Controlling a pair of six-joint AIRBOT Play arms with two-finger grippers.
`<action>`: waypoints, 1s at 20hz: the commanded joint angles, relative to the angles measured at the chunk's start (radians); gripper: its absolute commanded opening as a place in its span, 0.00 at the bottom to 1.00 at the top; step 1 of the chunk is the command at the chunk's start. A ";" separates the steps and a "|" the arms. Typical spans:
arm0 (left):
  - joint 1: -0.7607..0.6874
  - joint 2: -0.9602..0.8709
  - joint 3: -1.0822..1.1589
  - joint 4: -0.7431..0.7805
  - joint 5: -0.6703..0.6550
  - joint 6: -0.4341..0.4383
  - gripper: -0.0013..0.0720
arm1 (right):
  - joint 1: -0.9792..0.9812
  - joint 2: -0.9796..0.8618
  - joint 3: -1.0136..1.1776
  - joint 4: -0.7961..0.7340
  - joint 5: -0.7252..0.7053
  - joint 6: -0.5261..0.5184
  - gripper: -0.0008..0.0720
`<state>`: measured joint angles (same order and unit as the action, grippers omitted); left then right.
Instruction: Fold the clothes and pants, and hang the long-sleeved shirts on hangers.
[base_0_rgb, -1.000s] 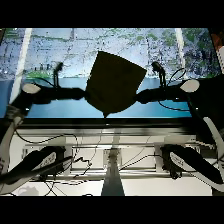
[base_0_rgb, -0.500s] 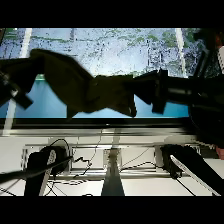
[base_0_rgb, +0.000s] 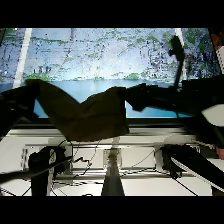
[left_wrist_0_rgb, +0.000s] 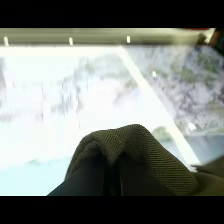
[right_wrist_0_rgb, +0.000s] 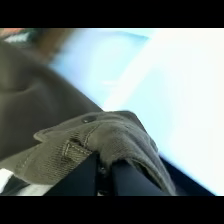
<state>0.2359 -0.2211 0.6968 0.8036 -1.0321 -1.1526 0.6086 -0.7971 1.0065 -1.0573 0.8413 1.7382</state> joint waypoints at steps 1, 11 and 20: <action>0.002 -0.186 -0.241 -0.104 0.126 0.007 0.07 | -0.075 -0.185 -0.069 -0.237 -0.106 0.159 0.07; -0.124 -0.816 -0.236 -0.135 -0.051 0.143 0.07 | -0.314 -0.421 -0.081 -0.155 0.330 -0.126 0.07; -0.135 -0.761 -0.236 0.050 -0.114 0.060 0.07 | -0.313 -0.418 -0.338 0.089 0.338 -0.214 0.24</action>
<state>0.1043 -0.9890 0.4614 0.8139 -1.1423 -1.0756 0.2966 -1.2144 0.7380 -1.0267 1.2259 1.5593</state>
